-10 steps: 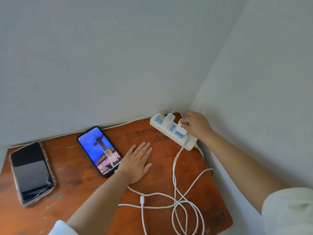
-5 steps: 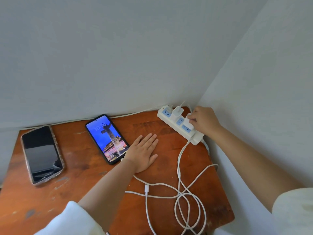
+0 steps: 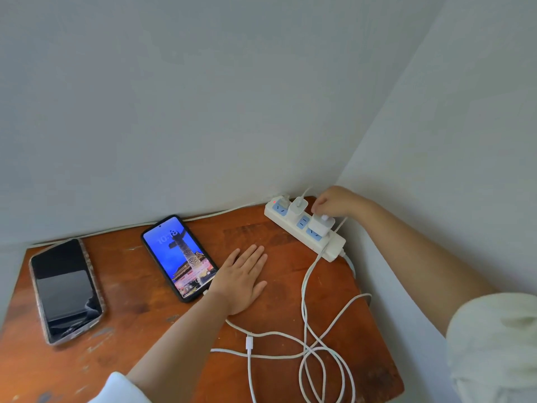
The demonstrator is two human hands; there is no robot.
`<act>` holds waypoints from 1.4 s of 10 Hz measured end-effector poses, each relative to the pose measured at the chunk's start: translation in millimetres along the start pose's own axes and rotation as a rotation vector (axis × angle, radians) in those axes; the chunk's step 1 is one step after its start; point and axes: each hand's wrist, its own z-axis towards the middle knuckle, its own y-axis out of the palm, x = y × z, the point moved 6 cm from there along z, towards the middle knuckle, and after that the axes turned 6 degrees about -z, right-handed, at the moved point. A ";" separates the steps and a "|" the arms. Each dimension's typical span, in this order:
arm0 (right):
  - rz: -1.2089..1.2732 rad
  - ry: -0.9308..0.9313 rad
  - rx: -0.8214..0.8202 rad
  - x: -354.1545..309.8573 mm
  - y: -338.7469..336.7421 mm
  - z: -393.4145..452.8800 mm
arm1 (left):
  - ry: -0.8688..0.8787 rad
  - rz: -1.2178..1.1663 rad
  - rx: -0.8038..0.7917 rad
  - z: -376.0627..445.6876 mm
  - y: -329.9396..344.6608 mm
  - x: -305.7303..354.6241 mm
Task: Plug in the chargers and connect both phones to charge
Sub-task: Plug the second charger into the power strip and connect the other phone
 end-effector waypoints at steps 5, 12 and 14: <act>-0.482 -0.112 0.412 4.4 8.4 -21.7 | -0.003 -0.003 0.009 -0.2 3.1 -0.1; -0.582 -0.087 0.416 9.3 30.7 -20.7 | -0.002 -0.007 0.029 -0.1 4.4 -1.1; -0.568 -0.068 0.432 8.9 31.0 -20.0 | 0.004 -0.014 0.032 0.6 4.1 -2.1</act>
